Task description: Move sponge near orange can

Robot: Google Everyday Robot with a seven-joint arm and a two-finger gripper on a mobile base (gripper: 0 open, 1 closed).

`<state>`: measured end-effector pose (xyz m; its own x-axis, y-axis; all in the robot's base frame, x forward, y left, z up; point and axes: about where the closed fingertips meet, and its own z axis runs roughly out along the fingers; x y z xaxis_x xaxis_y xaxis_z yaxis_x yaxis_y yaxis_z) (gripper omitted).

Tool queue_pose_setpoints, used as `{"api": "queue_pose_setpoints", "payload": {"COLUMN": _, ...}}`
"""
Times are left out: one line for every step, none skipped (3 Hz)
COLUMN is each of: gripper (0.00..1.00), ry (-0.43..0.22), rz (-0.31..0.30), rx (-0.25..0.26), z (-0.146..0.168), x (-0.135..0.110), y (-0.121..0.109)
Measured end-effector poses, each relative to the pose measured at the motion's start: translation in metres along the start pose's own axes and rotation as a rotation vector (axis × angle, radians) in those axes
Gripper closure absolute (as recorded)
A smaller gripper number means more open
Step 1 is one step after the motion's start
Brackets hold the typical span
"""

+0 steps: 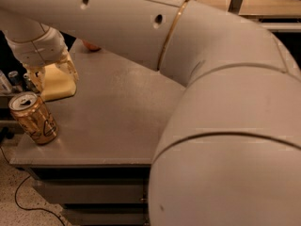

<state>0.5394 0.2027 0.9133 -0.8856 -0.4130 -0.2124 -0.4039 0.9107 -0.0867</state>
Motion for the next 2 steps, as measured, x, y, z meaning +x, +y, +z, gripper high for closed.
{"api": "queue_pose_setpoints", "payload": {"gripper": 0.14, "ry": -0.005, "rz": 0.048, "rx": 0.006, "z": 0.0006, "x": -0.0100, "y": -0.0053}}
{"api": "queue_pose_setpoints", "payload": {"gripper": 0.00, "ry": -0.010, "rz": 0.078, "rx": 0.011, "z": 0.0011, "x": -0.0160, "y": -0.0119}}
